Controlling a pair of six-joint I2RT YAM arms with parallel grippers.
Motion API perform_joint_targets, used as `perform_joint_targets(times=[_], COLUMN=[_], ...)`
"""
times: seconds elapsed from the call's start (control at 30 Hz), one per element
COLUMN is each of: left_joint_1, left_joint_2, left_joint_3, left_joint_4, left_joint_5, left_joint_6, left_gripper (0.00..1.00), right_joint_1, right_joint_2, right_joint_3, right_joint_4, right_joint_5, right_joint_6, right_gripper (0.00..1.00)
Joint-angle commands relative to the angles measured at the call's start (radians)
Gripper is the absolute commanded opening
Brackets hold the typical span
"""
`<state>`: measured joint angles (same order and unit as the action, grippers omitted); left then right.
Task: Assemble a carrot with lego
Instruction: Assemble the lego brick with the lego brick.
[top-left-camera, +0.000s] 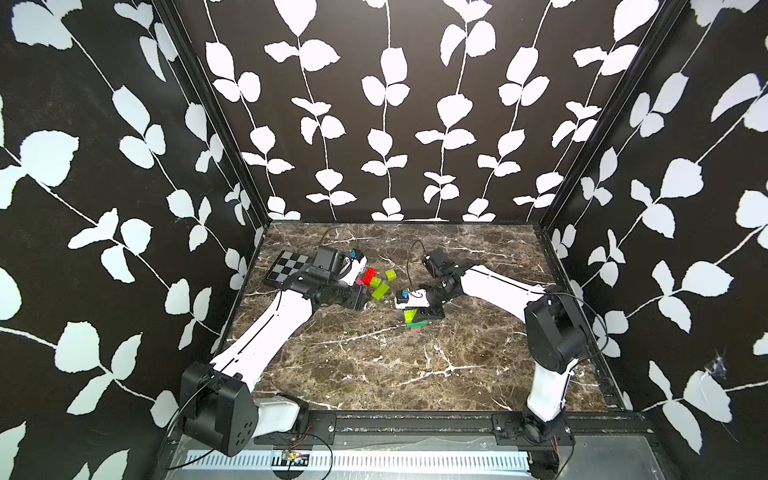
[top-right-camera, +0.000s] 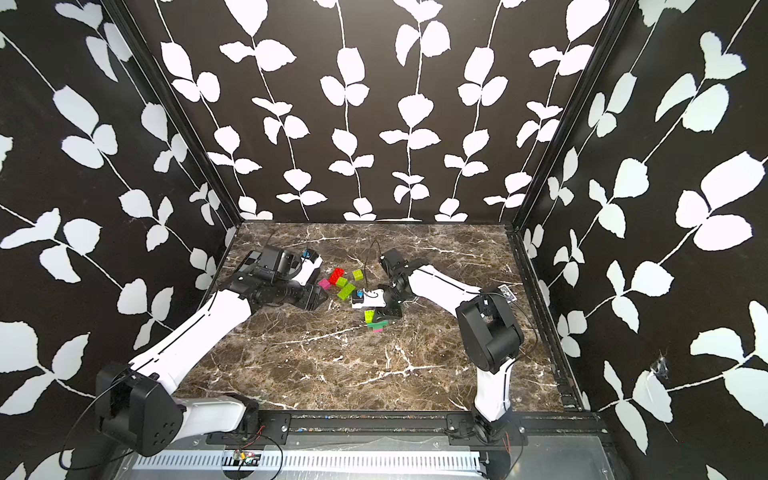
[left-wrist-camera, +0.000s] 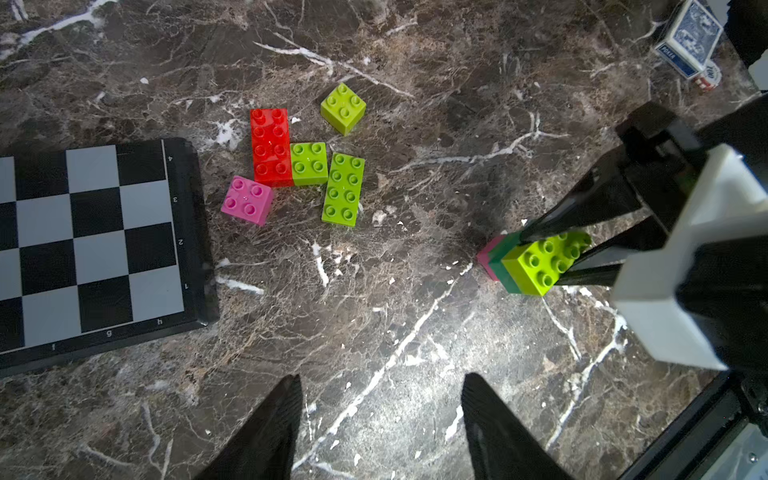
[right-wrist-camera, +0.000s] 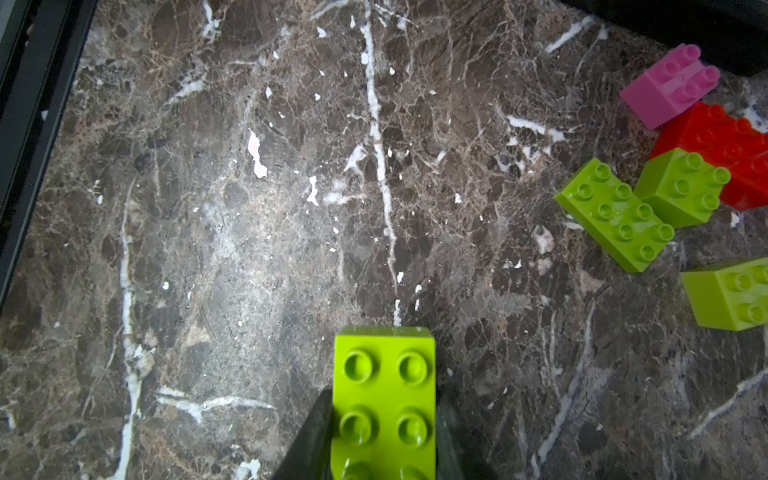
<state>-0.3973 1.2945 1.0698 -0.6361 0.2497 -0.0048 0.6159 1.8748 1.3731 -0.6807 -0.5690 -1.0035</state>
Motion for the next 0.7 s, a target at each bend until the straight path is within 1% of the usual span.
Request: perform_joint_targets(times=[0.0, 0.37, 0.47, 0.67], left_joint_1=[0.005, 0.005, 0.004, 0.006], left_joint_2=[-0.003, 0.011, 0.011, 0.019], left_joint_3=[-0.006, -0.002, -0.002, -0.001], left_joint_4=[0.001, 0.007, 0.006, 0.006], left_joint_5=[0.019, 0.048, 0.049, 0.055], left_joint_6=[0.012, 0.012, 0.013, 0.015], left_gripper=[0.64, 0.64, 0.64, 0.64], right_joint_1=[-0.007, -0.011, -0.011, -0.011], right_joint_2=[-0.008, -0.031, -0.034, -0.044], right_joint_3=[-0.049, -0.039, -0.039, -0.04], right_joint_4=[0.017, -0.011, -0.033, -0.036], right_joint_5=[-0.018, -0.013, -0.019, -0.034], right_joint_6=[0.004, -0.042, -0.079, -0.088], right_gripper=[0.19, 0.19, 0.2, 0.2])
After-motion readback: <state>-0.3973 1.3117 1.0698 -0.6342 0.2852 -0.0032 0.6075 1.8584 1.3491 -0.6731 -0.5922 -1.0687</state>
